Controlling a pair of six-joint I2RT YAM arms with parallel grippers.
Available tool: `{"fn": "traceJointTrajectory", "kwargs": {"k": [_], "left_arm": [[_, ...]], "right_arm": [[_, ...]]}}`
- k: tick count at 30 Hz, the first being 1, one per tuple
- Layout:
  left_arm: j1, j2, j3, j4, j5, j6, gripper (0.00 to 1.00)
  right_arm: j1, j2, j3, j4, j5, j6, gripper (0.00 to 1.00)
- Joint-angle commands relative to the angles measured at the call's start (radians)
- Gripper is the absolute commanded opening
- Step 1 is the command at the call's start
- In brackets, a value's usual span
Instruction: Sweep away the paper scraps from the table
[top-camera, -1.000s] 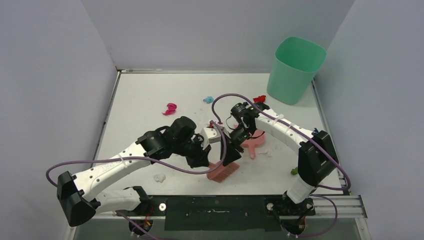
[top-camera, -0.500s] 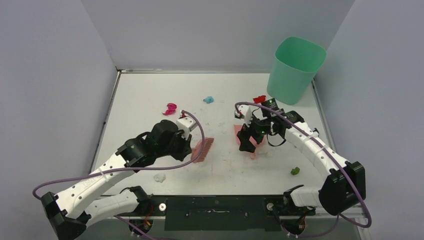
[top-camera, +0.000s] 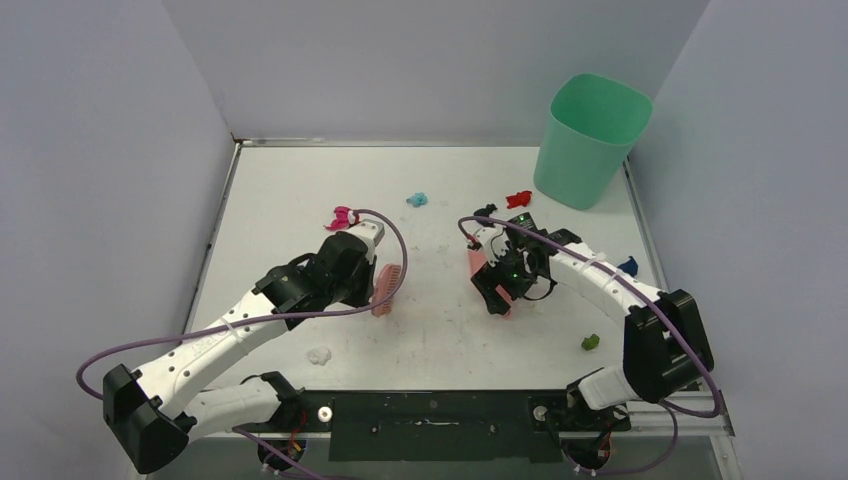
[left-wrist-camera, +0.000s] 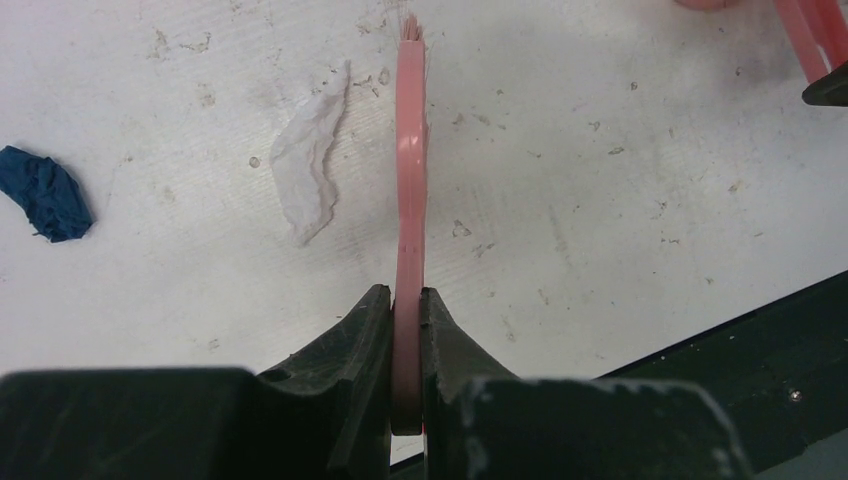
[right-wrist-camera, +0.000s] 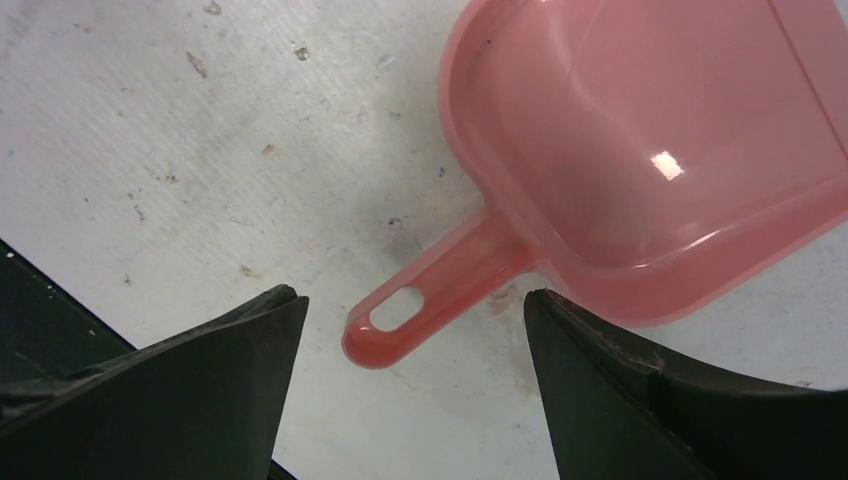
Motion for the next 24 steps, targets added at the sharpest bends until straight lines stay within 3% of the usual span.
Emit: {"fn": "traceJointTrajectory", "kwargs": {"k": [1, 9, 14, 16, 18, 21, 24], "left_arm": [[0.007, -0.012, 0.017, 0.073, -0.007, -0.038, 0.0], [0.01, -0.027, -0.005, 0.088, -0.004, -0.038, 0.0], [0.013, -0.02, -0.003, 0.088, -0.004, -0.029, 0.0], [0.012, -0.018, -0.003, 0.089, -0.003, -0.027, 0.0], [0.012, -0.017, -0.002, 0.089, 0.001, -0.027, 0.0], [0.012, -0.024, -0.004, 0.089, 0.008, -0.029, 0.0], [0.012, -0.032, -0.008, 0.089, 0.001, -0.03, 0.0]], "right_arm": [[0.007, 0.03, 0.004, 0.068, 0.085, 0.053, 0.82], [-0.001, 0.112, 0.021, 0.071, 0.233, 0.05, 0.71], [-0.013, 0.127, 0.046, 0.065, 0.243, 0.043, 0.49], [-0.014, 0.137, 0.055, 0.058, 0.237, 0.045, 0.45], [-0.014, 0.141, 0.063, 0.047, 0.232, 0.048, 0.46], [-0.013, 0.101, 0.066, 0.042, 0.216, 0.054, 0.65], [-0.013, 0.048, 0.056, 0.034, 0.213, 0.051, 0.7]]}}
